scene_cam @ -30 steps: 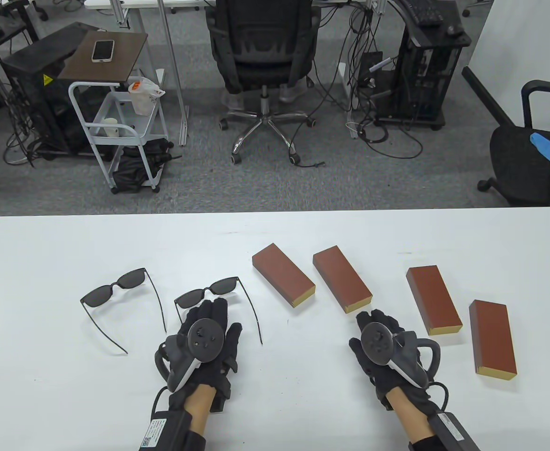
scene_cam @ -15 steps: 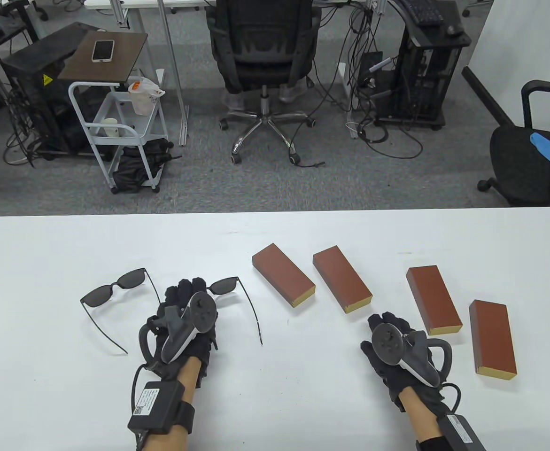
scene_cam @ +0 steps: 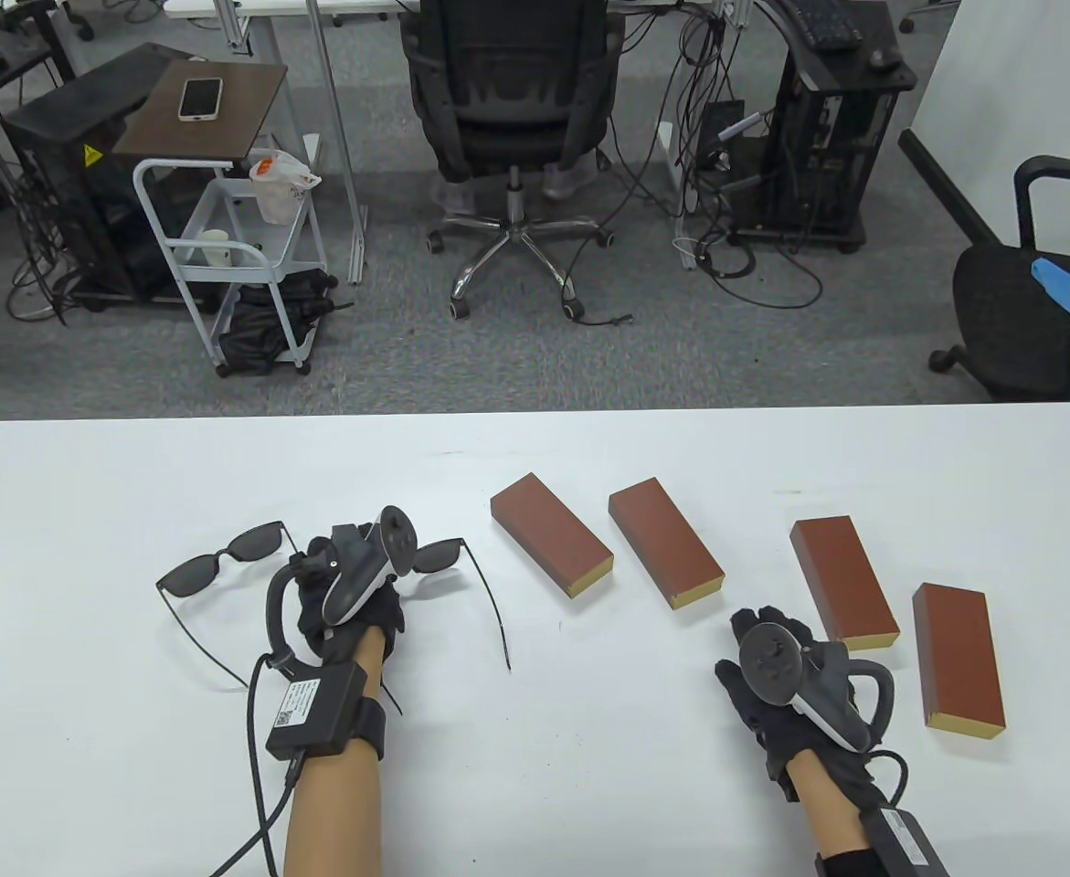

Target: Slide to open storage boxes and store sunglasses

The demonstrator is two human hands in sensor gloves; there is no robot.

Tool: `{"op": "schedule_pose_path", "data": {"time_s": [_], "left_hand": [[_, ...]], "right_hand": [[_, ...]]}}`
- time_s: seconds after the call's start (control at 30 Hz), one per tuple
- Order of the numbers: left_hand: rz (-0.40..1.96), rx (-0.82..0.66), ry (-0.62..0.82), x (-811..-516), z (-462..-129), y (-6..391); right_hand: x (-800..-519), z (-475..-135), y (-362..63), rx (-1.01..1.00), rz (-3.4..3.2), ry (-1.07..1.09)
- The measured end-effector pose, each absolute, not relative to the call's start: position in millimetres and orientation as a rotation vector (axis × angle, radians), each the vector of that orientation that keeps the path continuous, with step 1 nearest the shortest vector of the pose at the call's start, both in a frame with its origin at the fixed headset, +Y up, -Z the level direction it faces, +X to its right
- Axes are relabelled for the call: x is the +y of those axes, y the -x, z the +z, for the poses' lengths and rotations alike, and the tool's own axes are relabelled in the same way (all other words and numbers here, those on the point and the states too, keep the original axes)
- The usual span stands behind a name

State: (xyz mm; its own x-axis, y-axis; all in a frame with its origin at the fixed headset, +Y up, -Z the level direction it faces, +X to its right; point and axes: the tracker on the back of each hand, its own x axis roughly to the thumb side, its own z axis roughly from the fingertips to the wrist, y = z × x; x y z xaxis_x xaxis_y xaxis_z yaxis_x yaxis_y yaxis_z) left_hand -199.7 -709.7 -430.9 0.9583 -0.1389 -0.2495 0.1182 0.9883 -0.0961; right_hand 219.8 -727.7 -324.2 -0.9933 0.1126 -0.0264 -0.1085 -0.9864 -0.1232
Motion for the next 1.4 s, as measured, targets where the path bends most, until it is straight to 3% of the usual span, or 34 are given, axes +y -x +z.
{"op": "schedule_pose_path", "data": {"time_s": [0.37, 0.7, 0.83, 1.13, 1.4], "left_hand": [[-0.228, 0.261, 0.141, -729.7, -447.0, 184.0], [-0.177, 0.22, 0.154, -723.4, -441.2, 180.9], [-0.143, 0.133, 0.123, -711.4, -430.7, 167.8], [-0.019, -0.252, 0.041, -681.0, -389.4, 108.0], [0.04, -0.482, -0.045, -661.7, -352.3, 55.8]], "right_hand": [[-726.0, -326.1, -223.7, -0.2, 2.991, 0.064], [-727.0, -327.3, -223.2, -0.206, 2.964, 0.04], [-725.5, -326.7, -220.2, -0.23, 2.941, -0.004], [-721.1, -325.4, -207.6, -0.291, 2.783, -0.194], [-718.1, -324.3, -197.5, -0.252, 2.634, -0.332]]}}
